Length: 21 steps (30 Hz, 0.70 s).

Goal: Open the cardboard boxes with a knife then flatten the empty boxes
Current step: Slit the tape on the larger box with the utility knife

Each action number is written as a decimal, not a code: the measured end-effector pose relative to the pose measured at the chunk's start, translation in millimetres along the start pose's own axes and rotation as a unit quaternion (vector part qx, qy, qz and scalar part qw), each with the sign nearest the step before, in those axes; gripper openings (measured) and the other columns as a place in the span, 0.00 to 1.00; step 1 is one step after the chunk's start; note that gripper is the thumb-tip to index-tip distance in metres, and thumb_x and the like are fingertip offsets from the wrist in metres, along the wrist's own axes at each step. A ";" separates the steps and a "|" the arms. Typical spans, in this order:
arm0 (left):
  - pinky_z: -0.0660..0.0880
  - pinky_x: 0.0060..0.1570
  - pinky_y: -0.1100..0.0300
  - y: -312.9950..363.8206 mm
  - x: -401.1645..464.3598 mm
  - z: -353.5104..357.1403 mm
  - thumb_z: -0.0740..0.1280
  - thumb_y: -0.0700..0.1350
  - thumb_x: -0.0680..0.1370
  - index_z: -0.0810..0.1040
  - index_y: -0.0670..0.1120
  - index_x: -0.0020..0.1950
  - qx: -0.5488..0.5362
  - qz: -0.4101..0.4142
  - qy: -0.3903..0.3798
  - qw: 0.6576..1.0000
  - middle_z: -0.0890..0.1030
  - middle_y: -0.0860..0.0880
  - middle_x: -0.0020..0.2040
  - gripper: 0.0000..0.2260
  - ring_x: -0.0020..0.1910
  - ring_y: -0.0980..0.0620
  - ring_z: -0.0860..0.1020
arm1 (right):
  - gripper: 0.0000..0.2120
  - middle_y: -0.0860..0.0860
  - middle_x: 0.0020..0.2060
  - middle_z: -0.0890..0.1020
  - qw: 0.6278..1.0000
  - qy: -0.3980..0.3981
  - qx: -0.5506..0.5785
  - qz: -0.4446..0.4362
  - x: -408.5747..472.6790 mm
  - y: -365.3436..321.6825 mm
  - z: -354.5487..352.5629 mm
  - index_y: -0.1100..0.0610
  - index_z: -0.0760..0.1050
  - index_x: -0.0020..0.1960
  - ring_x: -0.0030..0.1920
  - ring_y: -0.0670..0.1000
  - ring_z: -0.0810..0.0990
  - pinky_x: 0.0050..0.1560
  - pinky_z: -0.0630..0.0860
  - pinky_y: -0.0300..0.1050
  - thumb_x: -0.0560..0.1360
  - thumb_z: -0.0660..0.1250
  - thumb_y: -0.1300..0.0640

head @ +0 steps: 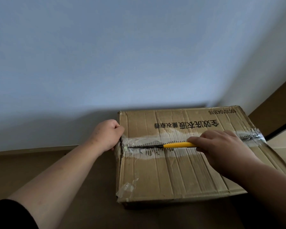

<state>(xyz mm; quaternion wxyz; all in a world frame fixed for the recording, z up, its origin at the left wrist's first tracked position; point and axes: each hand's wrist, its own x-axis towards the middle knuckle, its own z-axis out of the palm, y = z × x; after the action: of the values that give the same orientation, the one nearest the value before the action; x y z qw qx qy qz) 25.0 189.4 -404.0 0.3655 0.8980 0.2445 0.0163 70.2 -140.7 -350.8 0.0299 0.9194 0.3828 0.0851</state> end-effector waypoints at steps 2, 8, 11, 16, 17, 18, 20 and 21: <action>0.71 0.29 0.57 -1.3 1.4 1.8 0.63 0.46 0.78 0.76 0.43 0.39 -0.006 -0.008 -0.001 1.000 0.78 0.46 0.26 0.11 0.21 0.46 0.77 | 0.25 0.42 0.39 0.79 1.000 0.017 -0.009 -0.009 -7.2 7.7 2.1 0.44 0.79 0.60 0.37 0.48 0.79 0.40 0.73 0.48 0.66 0.77 0.60; 0.71 0.30 0.57 0.3 2.2 2.9 0.63 0.46 0.79 0.77 0.43 0.39 -0.007 -0.014 0.005 1.000 0.76 0.47 0.26 0.11 0.20 0.48 0.74 | 0.25 0.45 0.43 0.81 0.999 0.040 -0.024 -0.009 -25.8 27.7 12.8 0.47 0.79 0.62 0.41 0.51 0.80 0.42 0.75 0.50 0.67 0.76 0.59; 0.72 0.30 0.55 -0.6 2.5 2.9 0.63 0.46 0.79 0.77 0.43 0.39 -0.001 -0.015 0.003 1.000 0.76 0.48 0.26 0.11 0.20 0.47 0.74 | 0.24 0.45 0.43 0.80 0.999 0.047 -0.022 -0.004 -30.3 36.2 15.7 0.47 0.78 0.63 0.41 0.50 0.79 0.43 0.74 0.50 0.68 0.75 0.60; 0.71 0.32 0.54 12.4 -7.1 -6.1 0.63 0.48 0.79 0.74 0.46 0.42 0.090 0.002 0.011 0.996 0.76 0.48 0.32 0.08 0.30 0.45 0.75 | 0.23 0.44 0.43 0.81 0.998 0.058 -0.024 0.003 -37.7 47.6 16.6 0.46 0.79 0.62 0.42 0.51 0.80 0.44 0.75 0.51 0.68 0.75 0.58; 0.68 0.31 0.56 19.0 -13.0 -8.3 0.63 0.48 0.79 0.72 0.46 0.43 0.154 0.027 0.027 0.987 0.75 0.49 0.35 0.08 0.33 0.47 0.74 | 0.23 0.44 0.43 0.81 0.998 0.059 -0.024 0.007 -39.4 48.3 17.3 0.46 0.79 0.62 0.42 0.51 0.80 0.44 0.75 0.50 0.68 0.75 0.58; 0.66 0.32 0.56 27.0 -20.0 -8.8 0.63 0.49 0.79 0.70 0.46 0.46 0.213 0.061 0.049 0.974 0.74 0.49 0.38 0.08 0.36 0.49 0.73 | 0.24 0.44 0.44 0.81 0.998 0.059 -0.024 0.011 -41.0 48.7 18.3 0.46 0.79 0.62 0.42 0.51 0.80 0.44 0.75 0.51 0.68 0.75 0.58; 0.72 0.44 0.56 44.1 -34.0 -3.0 0.62 0.53 0.79 0.69 0.46 0.55 0.298 0.144 0.075 0.940 0.73 0.49 0.49 0.12 0.49 0.49 0.74 | 0.23 0.44 0.44 0.81 0.998 0.060 -0.022 0.014 -42.4 48.9 20.2 0.45 0.79 0.62 0.42 0.51 0.81 0.44 0.76 0.51 0.68 0.74 0.58; 0.72 0.56 0.54 50.9 -38.5 3.9 0.61 0.57 0.79 0.68 0.46 0.61 0.321 0.176 0.068 0.928 0.72 0.47 0.57 0.17 0.58 0.48 0.72 | 0.23 0.44 0.44 0.81 0.998 0.059 -0.022 0.013 -42.4 48.9 20.6 0.45 0.78 0.62 0.42 0.51 0.80 0.44 0.76 0.51 0.69 0.74 0.58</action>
<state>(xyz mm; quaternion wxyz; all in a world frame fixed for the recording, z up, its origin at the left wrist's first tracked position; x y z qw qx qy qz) 13.7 138.3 -367.3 0.0317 0.9927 0.0989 0.0618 78.7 -204.9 -370.9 0.0259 0.9170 0.3696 0.1481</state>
